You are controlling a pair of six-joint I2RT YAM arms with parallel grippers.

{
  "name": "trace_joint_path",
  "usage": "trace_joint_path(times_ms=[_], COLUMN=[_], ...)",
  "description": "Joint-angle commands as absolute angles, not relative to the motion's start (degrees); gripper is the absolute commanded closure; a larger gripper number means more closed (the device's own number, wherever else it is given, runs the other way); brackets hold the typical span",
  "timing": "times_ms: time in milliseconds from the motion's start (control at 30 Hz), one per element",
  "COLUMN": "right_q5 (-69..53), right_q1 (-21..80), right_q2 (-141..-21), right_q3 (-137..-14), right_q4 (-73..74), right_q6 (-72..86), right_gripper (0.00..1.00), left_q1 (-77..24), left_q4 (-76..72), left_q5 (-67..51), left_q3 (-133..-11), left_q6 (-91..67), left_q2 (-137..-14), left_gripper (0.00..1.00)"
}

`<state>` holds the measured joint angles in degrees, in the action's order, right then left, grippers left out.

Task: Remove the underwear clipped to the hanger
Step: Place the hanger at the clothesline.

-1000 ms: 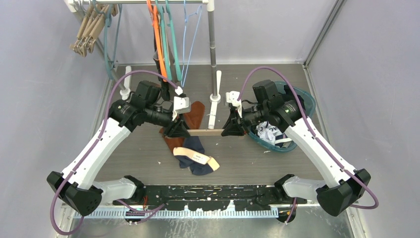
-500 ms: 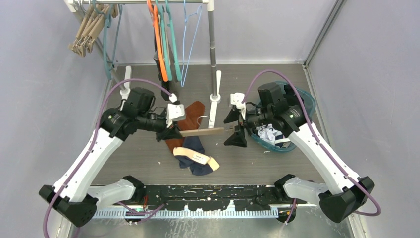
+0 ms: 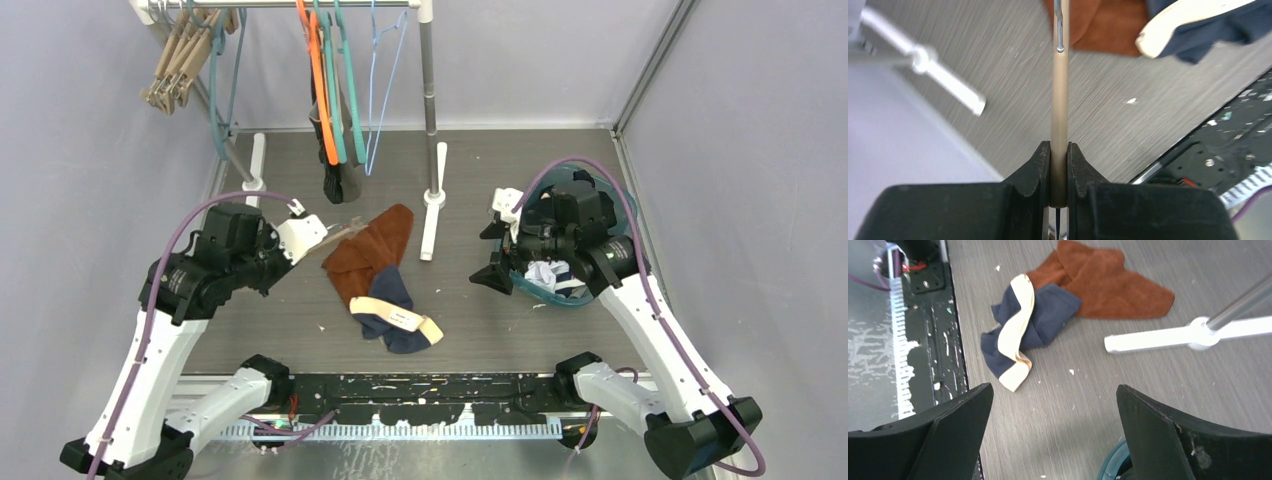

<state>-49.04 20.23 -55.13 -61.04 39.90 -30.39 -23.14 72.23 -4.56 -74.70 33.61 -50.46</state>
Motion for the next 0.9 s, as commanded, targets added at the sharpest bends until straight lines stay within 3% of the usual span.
trace_joint_path(times_ms=[0,233,600,867], right_q5=[-44.85,-44.93,-44.7,-45.36], right_q1=[20.02,19.59,17.4,17.4], right_q2=[-56.49,-55.95,-53.57,-53.67], right_q3=[-58.87,-52.15,-49.36,-49.22], right_q4=[37.05,31.49,30.79,30.78], right_q6=[-31.72,-30.23,-30.79,-30.96], right_gripper=[0.0,0.0,0.0,0.0], left_q1=[-20.81,-17.35,-16.55,-13.56], left_q4=[73.42,72.16,56.36,49.36], left_q5=[10.44,16.43,24.02,20.95], left_q3=[-73.78,-78.01,-90.84,-101.24], left_q6=[32.15,29.75,26.99,26.62], left_q2=[-50.34,-51.56,-62.31,-70.21], left_gripper=[1.0,1.0,1.0,0.99])
